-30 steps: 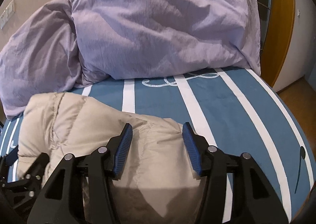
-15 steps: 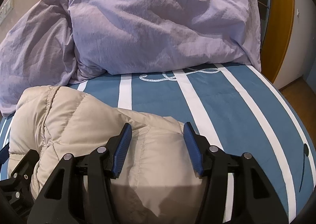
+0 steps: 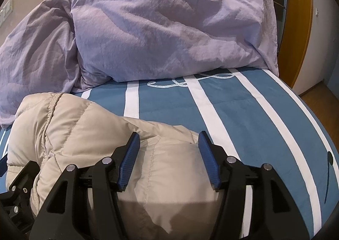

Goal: Fold large clothes
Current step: 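Grasp the beige jacket bundle edges with both tools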

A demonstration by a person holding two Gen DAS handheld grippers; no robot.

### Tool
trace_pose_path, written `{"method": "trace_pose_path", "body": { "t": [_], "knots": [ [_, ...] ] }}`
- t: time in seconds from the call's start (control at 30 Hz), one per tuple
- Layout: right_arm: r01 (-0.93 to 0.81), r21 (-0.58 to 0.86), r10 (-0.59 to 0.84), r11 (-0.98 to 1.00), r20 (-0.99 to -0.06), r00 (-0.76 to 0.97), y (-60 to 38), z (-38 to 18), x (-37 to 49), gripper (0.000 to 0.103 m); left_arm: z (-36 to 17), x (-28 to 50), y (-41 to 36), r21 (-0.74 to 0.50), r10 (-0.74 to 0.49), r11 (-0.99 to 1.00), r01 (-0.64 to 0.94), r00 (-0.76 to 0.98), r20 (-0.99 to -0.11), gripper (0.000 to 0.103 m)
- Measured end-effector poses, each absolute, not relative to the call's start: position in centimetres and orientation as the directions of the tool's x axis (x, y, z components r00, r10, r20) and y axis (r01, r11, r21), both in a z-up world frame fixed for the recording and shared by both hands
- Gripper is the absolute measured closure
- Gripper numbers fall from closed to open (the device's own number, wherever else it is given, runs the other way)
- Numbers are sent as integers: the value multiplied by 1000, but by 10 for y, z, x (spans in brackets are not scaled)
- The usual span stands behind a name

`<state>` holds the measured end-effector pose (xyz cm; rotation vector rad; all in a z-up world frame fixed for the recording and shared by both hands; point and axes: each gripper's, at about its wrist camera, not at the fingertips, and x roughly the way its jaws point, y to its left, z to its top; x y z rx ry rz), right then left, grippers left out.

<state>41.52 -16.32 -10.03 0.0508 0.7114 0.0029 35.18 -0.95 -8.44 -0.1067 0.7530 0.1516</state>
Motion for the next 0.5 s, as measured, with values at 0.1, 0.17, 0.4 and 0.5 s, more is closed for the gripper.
{"method": "trace_pose_path", "body": {
  "t": [0.1,0.17,0.4,0.5],
  "knots": [
    [14,52,24,999,-655,756,-164,-102,417,43,-85,350,-10,-43,98,984,-176,719,-688,2],
    [14,52,23,999,-659,752,-164,-102,418,42,-85,351,-10,-42,99,984,-176,718,-689,2],
    [9,45,26,999,-709,705,-164,-95,421,39,-81,356,-7,-44,89,984,-170,700,-708,2],
    [-2,33,25,999,-722,691,-166,-87,414,25,-75,352,-3,-54,77,985,-166,690,-720,2]
  ]
}}
